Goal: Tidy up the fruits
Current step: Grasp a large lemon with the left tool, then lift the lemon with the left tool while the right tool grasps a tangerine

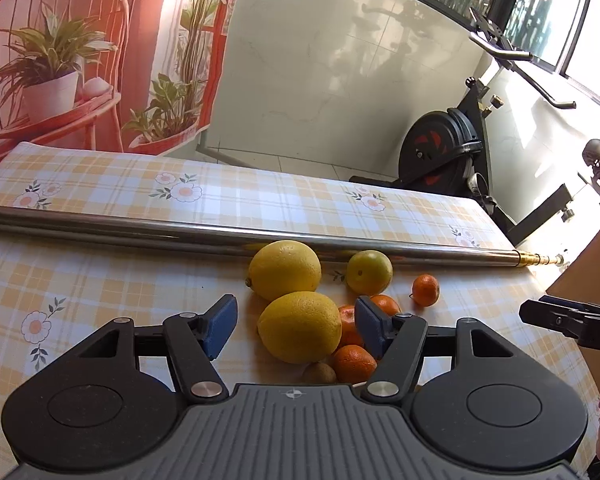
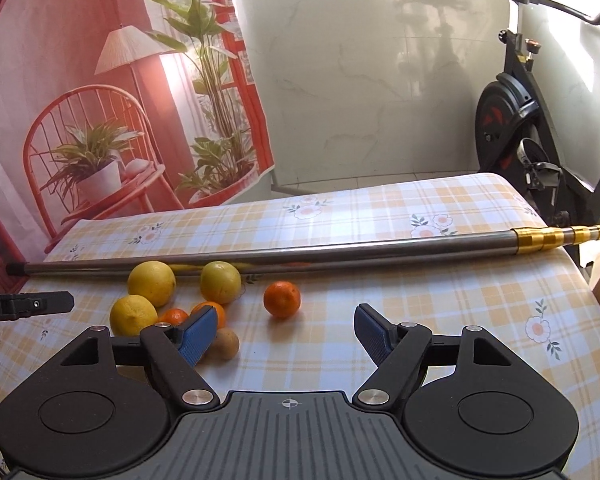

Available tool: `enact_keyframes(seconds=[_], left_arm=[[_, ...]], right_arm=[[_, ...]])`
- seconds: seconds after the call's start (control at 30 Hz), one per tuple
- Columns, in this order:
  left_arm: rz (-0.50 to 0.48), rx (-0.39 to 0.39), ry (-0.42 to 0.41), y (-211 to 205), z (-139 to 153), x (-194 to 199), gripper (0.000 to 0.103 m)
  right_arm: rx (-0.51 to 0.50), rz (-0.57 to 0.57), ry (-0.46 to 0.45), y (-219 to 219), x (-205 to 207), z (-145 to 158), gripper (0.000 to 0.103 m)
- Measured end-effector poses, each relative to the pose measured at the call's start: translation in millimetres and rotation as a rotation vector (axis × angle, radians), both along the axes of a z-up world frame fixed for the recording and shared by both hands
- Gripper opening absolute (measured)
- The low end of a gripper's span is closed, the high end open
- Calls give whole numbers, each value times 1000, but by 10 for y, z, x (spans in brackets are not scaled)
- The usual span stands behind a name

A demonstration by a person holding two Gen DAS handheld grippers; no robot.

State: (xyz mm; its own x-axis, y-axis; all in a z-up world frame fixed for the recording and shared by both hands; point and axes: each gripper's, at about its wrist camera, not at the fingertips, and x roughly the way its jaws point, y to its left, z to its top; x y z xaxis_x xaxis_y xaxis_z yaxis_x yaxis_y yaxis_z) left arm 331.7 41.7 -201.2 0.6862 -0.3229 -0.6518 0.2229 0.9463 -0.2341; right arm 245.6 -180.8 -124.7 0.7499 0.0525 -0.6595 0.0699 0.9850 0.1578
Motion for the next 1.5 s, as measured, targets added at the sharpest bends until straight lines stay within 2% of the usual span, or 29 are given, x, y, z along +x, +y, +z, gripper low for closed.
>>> enact_keyframes(seconds=[0.1,0.27,0.63,0.77,0.93,1.4,1.5], left_arm=[[0,-30,37,-23,-123,132,71],[-19,-17,76,-36,-304,251,71],[-17,-95,146,48,-519,400,68],[-9,-115,137,80,-526,358,68],[-15,-77,112,94,-488,260,68],[-44,-48,-2,147,-109,-124,68],[-32,-31,-20,174,-54,-260,68]], right_arm=[[4,-10,13,-45,30,-53,72],[19,-23,29,-114,63,-125,72],[39,-29,48,-163,132,-203,72],[34,-28,55,-164,134,-222,72],[35,-25,58,-169,138,-235,72],[21,39,63,-98,173,-247,72],[-16,65,46,-95,253,-247,66]])
